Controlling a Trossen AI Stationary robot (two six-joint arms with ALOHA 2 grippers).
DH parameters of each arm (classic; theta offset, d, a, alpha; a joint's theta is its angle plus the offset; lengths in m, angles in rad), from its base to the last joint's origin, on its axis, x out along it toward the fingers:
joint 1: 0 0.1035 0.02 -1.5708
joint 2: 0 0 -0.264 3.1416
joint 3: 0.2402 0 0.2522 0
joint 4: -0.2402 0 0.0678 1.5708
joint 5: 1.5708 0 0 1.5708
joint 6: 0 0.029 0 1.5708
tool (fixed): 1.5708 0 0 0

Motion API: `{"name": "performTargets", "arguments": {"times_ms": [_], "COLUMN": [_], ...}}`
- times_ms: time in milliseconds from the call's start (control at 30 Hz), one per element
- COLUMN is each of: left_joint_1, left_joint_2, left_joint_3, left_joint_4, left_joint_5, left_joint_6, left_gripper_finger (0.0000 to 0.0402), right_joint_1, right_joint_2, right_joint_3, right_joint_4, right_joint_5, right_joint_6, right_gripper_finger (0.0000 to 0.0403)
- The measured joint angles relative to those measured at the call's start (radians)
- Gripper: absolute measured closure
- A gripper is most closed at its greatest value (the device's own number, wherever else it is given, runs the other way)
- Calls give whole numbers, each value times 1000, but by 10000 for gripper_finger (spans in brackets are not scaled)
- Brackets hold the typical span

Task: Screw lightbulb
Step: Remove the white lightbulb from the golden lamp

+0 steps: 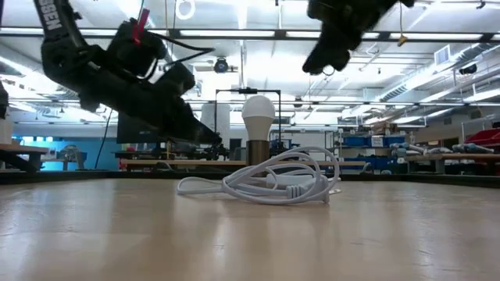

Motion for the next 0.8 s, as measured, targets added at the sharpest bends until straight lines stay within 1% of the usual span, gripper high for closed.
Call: {"name": "performTargets", "arguments": {"times_ms": [100,233,367,433,600,667,800], "left_joint_1": [13,34,50,58,76,82,86], "left_joint_2": [61,141,197,221,299,330,388], "left_joint_3": [32,57,57,57,71,84,132], "left_joint_4": [35,95,189,211,267,280,283], "left_joint_5": [1,7,54,73,85,94,107], "left_joint_6": [0,-24,-32,-34,-41,-42,-38], "left_gripper_finger": [401,401,401,401,401,401,401], "right_joint_1": [-18,-35,-45,-45,-47,-47,-49], "right_joint_2": [74,206,337,398,547,601,696], "right_joint_3": [128,333,534,634,845,909,1003], "right_joint_4": [-113,-272,-449,-518,-671,-739,-812], "right_joint_5": [-1,-1,2,22,49,49,50], "right_joint_6": [-23,-69,-115,-131,-177,-214,-298], "right_gripper_finger": [369,355,328,308,248,223,177]}}
